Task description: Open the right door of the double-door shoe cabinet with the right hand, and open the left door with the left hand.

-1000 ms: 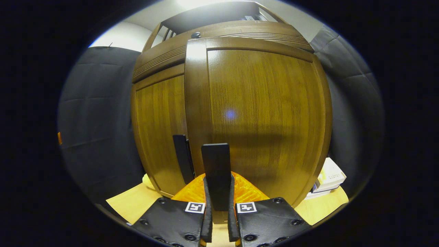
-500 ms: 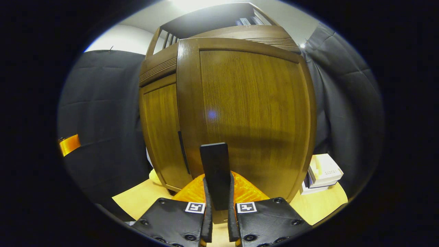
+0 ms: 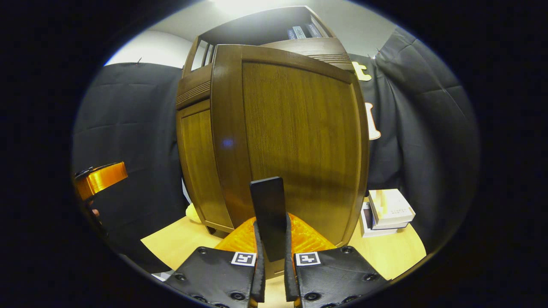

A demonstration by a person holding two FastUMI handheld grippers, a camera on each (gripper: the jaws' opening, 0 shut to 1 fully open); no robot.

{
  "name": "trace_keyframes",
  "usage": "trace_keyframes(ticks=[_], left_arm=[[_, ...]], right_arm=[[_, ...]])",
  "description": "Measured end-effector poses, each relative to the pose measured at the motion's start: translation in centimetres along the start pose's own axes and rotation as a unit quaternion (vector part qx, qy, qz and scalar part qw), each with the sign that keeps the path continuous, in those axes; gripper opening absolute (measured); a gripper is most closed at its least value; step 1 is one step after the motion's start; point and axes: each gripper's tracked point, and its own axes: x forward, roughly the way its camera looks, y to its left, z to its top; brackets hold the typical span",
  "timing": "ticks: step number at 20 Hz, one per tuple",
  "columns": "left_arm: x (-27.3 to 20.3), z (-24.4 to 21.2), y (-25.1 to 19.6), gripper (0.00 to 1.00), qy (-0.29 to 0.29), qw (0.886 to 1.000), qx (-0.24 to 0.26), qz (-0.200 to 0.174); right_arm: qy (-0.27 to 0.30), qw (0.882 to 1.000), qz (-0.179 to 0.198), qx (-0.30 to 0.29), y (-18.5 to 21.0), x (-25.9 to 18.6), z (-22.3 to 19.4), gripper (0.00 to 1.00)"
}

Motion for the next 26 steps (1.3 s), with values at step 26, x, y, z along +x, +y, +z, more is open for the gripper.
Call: trace_keyframes(ticks=[26], left_arm=[[0.2, 0.9, -0.6, 0.96, 0.005, 0.998, 0.01, -0.056]], right_arm=[[0.005, 0.997, -0.077, -0.001, -11.7, -7.3, 0.0, 0.18]])
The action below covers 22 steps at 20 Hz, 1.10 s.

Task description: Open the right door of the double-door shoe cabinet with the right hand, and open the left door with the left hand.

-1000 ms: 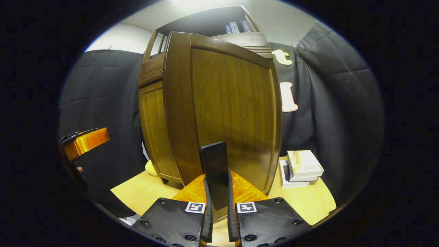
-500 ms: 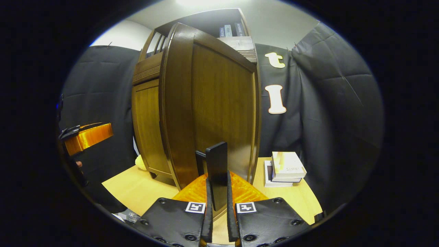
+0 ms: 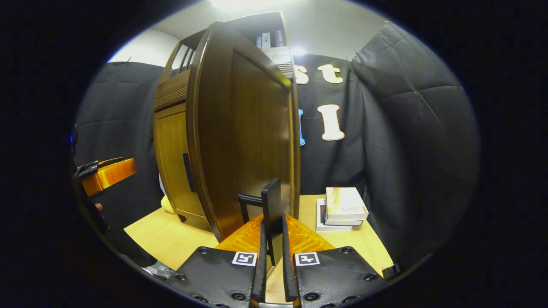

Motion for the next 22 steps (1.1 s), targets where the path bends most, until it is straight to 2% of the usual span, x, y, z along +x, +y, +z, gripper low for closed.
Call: trace_keyframes(ticks=[1, 4, 5, 15, 16, 17, 22], left_arm=[[0.0, 0.0, 0.0, 0.96, -0.001, 1.0, 0.002, 0.0], [0.1, -0.1, 0.0, 0.96, -0.001, 1.0, 0.006, 0.001], [0.1, -0.1, 0.0, 0.96, -0.002, 1.0, 0.007, 0.001], [0.5, -0.6, 0.0, 0.96, -0.005, 1.0, 0.017, -0.002], [0.6, -0.6, 0.0, 0.96, -0.01, 1.0, 0.018, 0.0], [0.7, -0.7, 0.0, 0.95, -0.016, 1.0, 0.019, 0.002], [0.7, -1.3, -0.1, 0.96, -0.01, 1.0, 0.012, 0.011]], right_arm=[[0.0, 1.0, -0.004, 0.002, -0.7, 0.0, -0.1, 0.18], [-0.002, 1.0, -0.017, 0.006, -2.8, -0.1, 0.0, 0.09], [-0.003, 1.0, -0.017, 0.008, -3.1, -0.3, 0.0, 0.12], [-0.026, 0.998, -0.059, 0.02, -5.8, -2.8, 0.5, 0.12], [-0.035, 0.997, -0.063, 0.025, -5.9, -3.3, 1.0, 0.02], [-0.043, 0.996, -0.074, 0.025, -6.2, -3.8, 1.5, 0.02], [-0.075, 0.989, -0.13, 0.018, -8.2, -7.9, 3.0, 0.68]])
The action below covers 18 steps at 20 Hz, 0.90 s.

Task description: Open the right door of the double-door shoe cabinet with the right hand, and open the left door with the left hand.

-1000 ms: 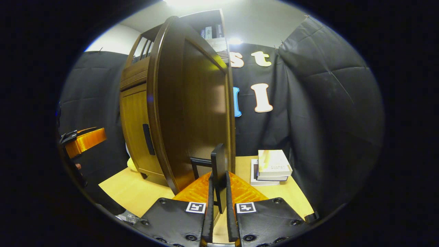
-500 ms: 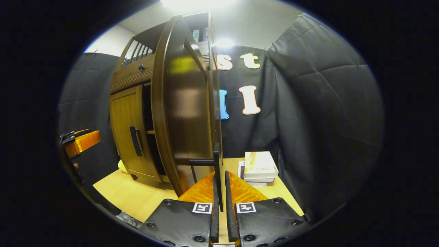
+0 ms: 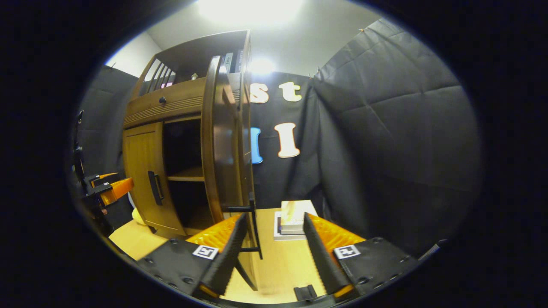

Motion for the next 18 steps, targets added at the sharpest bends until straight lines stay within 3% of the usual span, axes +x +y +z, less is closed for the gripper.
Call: trace_keyframes(ticks=[2, 3, 4, 5, 6, 10, 18], left_arm=[[0.0, -0.1, 0.0, 0.96, 0.002, 1.0, -0.006, 0.008], [-0.1, -0.3, 0.1, 0.96, 0.005, 1.0, -0.007, 0.013], [-0.1, -0.4, 0.1, 0.96, 0.007, 1.0, -0.007, 0.016], [0.1, -0.5, 0.1, 0.96, 0.01, 1.0, -0.005, 0.019], [0.3, -0.6, 0.0, 0.96, 0.01, 1.0, -0.003, 0.021], [0.8, -1.3, 0.0, 0.96, 0.016, 1.0, -0.003, 0.026], [1.3, -1.6, 0.4, 0.96, 0.039, 0.999, -0.01, 0.027]], right_arm=[[-0.017, 1.0, -0.007, 0.018, -0.2, -1.5, 1.1, 0.95], [-0.025, 0.999, -0.012, 0.017, -0.4, -2.1, 1.5, 0.98], [-0.029, 0.999, -0.019, 0.01, -0.7, -2.8, 1.6, 0.98], [-0.031, 0.999, -0.026, 0.0, -0.8, -3.6, 1.6, 0.92], [-0.031, 0.999, -0.028, -0.01, -0.7, -4.4, 1.9, 0.97], [-0.033, 0.998, -0.04, -0.043, -0.3, -7.1, 2.5, 0.92], [-0.017, 0.997, -0.056, -0.04, -0.4, -9.2, 2.1, 0.97]])
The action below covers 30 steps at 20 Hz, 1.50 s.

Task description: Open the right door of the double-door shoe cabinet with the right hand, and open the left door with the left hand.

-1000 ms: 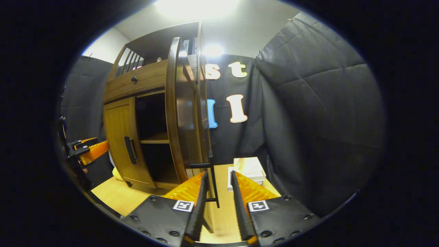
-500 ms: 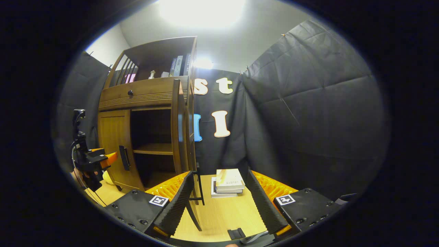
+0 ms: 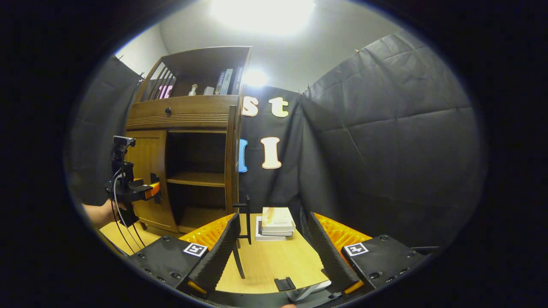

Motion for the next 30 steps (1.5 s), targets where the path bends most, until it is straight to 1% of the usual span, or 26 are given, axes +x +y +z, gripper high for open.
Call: trace_keyframes(ticks=[5, 6, 7, 8, 11, 12, 13, 14, 17, 18, 19, 20, 22, 23, 25, 26, 27, 29, 30], left_arm=[[-0.2, -0.8, -0.2, 0.78, 0.02, 1.0, -0.01, -0.002], [-0.1, -0.8, -0.2, 0.76, 0.019, 1.0, -0.01, -0.003], [0.0, -0.7, -0.2, 0.76, 0.017, 1.0, -0.008, -0.003], [-0.5, -0.5, -0.4, 0.76, 0.014, 1.0, -0.012, -0.009], [0.5, -0.4, 0.3, 0.29, 0.007, 1.0, 0.011, 0.004], [0.9, -0.6, 0.4, 0.27, 0.003, 1.0, 0.011, 0.004], [0.5, -0.4, 0.2, 0.26, 0.007, 1.0, 0.002, 0.009], [0.6, -0.5, 0.1, 0.24, 0.01, 1.0, 0.002, 0.01], [0.1, -0.8, 0.3, 0.24, 0.024, 1.0, -0.003, 0.02], [-0.1, -1.0, 0.3, 0.24, 0.026, 0.999, -0.007, 0.021], [-0.1, -0.9, 0.2, 0.19, 0.027, 0.999, -0.008, 0.021], [-0.4, -0.9, 0.2, 0.15, 0.028, 0.999, -0.012, 0.021], [-0.5, -0.9, 0.1, 0.15, 0.029, 0.999, -0.016, 0.021], [-0.7, -0.9, 0.3, 0.17, 0.029, 0.999, -0.016, 0.022], [-1.0, -1.0, 0.5, 0.17, 0.032, 0.999, -0.017, 0.024], [-1.2, -0.9, 0.5, 0.15, 0.033, 0.999, -0.019, 0.024], [-1.5, -1.0, 0.5, 0.15, 0.035, 0.999, -0.022, 0.023], [-1.9, -1.1, 0.5, 0.15, 0.039, 0.999, -0.026, 0.018], [-2.1, -1.1, 0.5, 0.17, 0.04, 0.999, -0.025, 0.016]], right_arm=[[0.006, 1.0, -0.002, 0.001, -0.3, -0.2, -0.2, 0.96], [0.007, 1.0, -0.001, 0.001, -0.3, -0.1, -0.3, 1.0], [0.008, 1.0, 0.002, 0.001, -0.3, 0.1, -0.4, 0.97], [0.01, 1.0, 0.004, 0.001, -0.2, 0.3, -0.5, 0.97], [0.012, 1.0, 0.013, 0.0, -0.2, 0.8, -1.0, 1.0], [0.012, 1.0, 0.017, -0.001, -0.3, 1.0, -1.1, 1.0], [0.011, 1.0, 0.02, -0.001, -0.3, 1.2, -1.2, 0.97], [0.01, 1.0, 0.023, -0.001, -0.4, 1.5, -1.2, 1.0], [0.006, 0.999, 0.037, 0.008, -0.5, 2.4, -1.3, 1.0], [0.005, 0.999, 0.043, 0.011, -0.6, 2.7, -1.4, 0.97], [0.004, 0.999, 0.048, 0.014, -0.6, 3.0, -1.4, 1.0], [0.003, 0.998, 0.055, 0.016, -0.6, 3.3, -1.4, 1.0], [0.0, 0.998, 0.067, 0.019, -0.5, 3.8, -1.4, 1.0], [-0.003, 0.997, 0.072, 0.019, -0.3, 3.9, -1.3, 1.0], [-0.006, 0.997, 0.078, 0.022, 0.0, 4.1, -1.3, 1.0], [-0.006, 0.996, 0.081, 0.025, 0.3, 4.1, -1.3, 0.97], [-0.007, 0.996, 0.085, 0.027, 0.7, 4.1, -1.2, 0.99], [-0.009, 0.996, 0.09, 0.025, 1.6, 3.8, -1.2, 0.99], [-0.007, 0.996, 0.09, 0.022, 1.9, 3.5, -1.4, 0.99]])
